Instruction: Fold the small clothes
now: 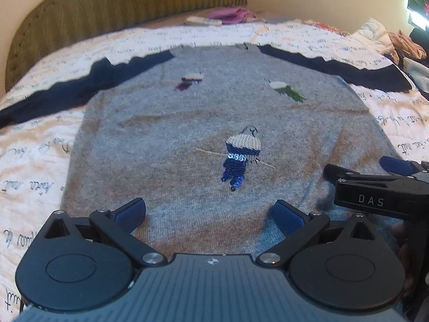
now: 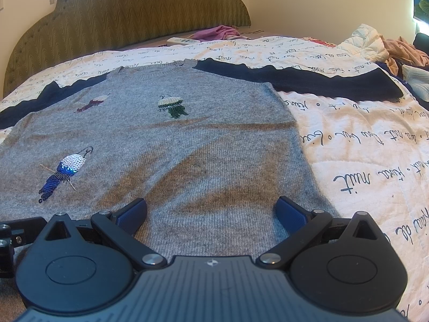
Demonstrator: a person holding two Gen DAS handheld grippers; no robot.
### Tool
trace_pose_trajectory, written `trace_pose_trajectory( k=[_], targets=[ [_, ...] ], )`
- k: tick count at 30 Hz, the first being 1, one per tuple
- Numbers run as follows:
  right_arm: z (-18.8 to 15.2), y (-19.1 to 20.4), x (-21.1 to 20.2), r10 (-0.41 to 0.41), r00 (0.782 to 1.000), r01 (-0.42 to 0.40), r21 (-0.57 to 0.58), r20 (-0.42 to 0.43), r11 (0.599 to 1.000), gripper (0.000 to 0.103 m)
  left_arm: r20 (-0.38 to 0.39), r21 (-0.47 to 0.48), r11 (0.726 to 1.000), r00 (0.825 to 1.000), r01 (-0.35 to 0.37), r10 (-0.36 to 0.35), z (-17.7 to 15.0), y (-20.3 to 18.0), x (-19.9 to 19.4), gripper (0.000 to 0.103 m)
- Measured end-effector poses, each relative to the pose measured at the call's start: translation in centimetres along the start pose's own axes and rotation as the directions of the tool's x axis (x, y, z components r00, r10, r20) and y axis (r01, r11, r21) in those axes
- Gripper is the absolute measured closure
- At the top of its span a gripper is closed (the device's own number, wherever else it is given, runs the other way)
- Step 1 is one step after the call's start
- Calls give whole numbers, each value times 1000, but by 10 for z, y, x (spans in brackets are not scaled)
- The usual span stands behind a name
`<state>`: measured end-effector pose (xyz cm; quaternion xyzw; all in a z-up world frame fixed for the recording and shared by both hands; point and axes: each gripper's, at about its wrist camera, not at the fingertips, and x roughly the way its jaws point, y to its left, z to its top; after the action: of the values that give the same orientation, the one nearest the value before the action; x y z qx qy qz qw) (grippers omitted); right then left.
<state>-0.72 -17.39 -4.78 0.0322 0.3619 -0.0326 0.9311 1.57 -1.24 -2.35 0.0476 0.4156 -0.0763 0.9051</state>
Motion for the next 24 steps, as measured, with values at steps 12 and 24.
trace_pose_trajectory(
  k=[12,24],
  targets=[
    [20,0,10,15,998,-18,-37,-58,999,0,-33,-60,998,999,7,-9,20,11,14,0],
    [40,-7,25,38,998,-42,-76,-53,996,0,15,-51,999,1000,-6,7,44,7,37,1]
  ],
)
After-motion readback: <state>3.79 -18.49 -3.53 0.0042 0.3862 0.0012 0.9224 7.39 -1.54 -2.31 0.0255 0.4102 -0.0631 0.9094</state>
